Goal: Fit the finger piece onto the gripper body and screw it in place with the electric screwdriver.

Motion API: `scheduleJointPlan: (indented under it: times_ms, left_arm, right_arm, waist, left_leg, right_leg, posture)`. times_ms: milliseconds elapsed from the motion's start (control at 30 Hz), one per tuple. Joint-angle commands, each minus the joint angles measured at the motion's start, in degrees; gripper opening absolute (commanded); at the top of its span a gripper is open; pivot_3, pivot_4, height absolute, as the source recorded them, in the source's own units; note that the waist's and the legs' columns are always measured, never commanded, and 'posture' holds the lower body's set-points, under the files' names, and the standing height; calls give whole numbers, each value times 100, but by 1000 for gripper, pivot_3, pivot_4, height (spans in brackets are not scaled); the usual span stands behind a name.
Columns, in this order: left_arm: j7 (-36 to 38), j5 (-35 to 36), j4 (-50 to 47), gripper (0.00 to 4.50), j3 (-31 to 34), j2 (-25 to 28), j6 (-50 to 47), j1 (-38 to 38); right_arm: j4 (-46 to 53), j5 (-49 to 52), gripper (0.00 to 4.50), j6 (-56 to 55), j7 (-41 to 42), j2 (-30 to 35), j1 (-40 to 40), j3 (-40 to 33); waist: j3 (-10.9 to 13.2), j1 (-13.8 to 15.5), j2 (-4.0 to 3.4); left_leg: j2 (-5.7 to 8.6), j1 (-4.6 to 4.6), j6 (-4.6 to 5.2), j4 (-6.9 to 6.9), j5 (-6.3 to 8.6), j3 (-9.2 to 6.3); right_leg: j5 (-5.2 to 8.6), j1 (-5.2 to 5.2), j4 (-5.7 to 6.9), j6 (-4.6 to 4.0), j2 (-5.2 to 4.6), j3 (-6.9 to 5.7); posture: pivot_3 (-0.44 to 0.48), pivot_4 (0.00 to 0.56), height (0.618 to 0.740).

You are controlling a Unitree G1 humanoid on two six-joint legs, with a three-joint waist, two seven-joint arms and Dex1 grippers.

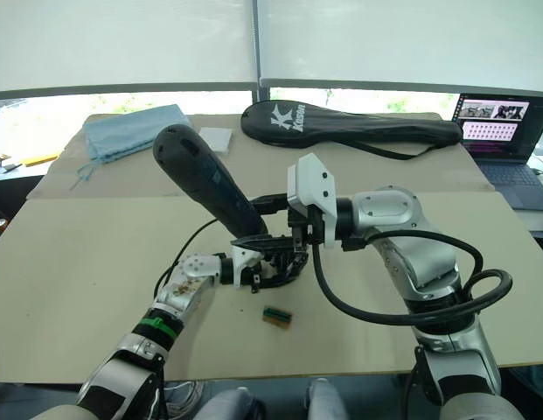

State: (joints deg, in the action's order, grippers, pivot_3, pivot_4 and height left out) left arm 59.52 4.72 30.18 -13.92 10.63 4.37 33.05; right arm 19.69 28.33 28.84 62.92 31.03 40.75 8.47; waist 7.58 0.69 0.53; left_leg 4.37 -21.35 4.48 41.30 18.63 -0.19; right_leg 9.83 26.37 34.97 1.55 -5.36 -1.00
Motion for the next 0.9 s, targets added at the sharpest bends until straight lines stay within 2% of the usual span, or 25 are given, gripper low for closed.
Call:
scheduleJointPlan:
  times_ms: [33, 900]
  left_arm:
    - [-9, 215, -296, 2283, 152, -43, 19, 193]
    - [2, 209, -281, 2283, 185, -33, -5, 220]
  right_arm:
    - [141, 101, 1901, -93, -80, -23, 22, -118]
    - [152, 177, 1901, 69, -188, -102, 199, -138]
  waist:
    - [0, 0, 0]
    - [0, -1, 0]
  left_leg:
    - [0, 0, 0, 0, 0, 0]
    - [0, 0, 0, 0, 0, 0]
  right_leg:
    - [0, 0, 0, 0, 0, 0]
    - [0, 0, 0, 0, 0, -28]
  posture:
    - [0, 150, 736]
    - [0, 150, 736]
